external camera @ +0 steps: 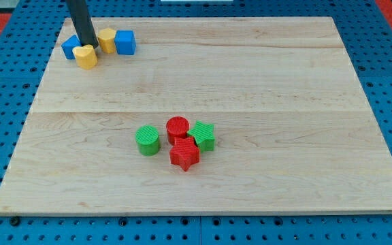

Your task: Place the blue cube to the top right of the yellow hexagon

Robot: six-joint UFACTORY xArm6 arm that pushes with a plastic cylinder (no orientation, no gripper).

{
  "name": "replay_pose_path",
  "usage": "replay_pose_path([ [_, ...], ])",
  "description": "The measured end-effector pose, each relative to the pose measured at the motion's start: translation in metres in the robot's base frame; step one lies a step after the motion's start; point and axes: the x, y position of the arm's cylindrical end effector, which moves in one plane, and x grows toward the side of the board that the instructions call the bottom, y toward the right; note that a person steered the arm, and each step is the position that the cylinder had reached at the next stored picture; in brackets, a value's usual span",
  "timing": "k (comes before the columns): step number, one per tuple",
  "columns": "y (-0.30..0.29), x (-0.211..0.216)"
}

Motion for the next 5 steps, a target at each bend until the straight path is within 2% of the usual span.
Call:
replay_pose_path([
  [1, 0.006, 0.000],
  [3, 0.067, 0.057],
  [5, 0.102, -0.017],
])
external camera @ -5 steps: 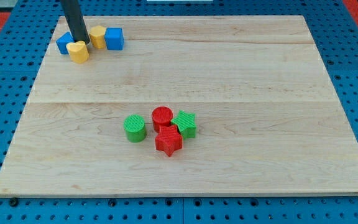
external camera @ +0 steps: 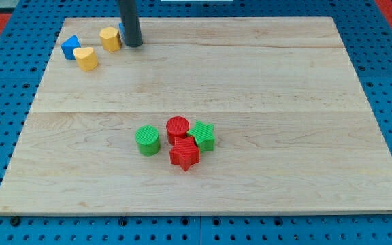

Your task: Place the blue cube to the top right of the yellow hexagon

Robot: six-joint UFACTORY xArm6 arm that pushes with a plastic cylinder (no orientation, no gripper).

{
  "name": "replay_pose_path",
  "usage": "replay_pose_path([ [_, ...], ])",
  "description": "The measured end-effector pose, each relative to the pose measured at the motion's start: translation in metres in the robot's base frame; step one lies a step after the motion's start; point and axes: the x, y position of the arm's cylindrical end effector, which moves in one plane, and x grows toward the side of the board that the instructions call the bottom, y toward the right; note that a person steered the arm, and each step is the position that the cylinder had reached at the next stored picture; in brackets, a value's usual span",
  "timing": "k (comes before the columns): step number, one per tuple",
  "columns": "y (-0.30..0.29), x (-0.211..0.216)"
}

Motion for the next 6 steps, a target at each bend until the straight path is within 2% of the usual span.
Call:
replay_pose_path([
  [1, 0.058, 0.003],
  [2, 0.110, -0.051],
  [3, 0.084, -0.070],
  [4, 0.016, -0.070],
  [6, 0.000, -0.044],
])
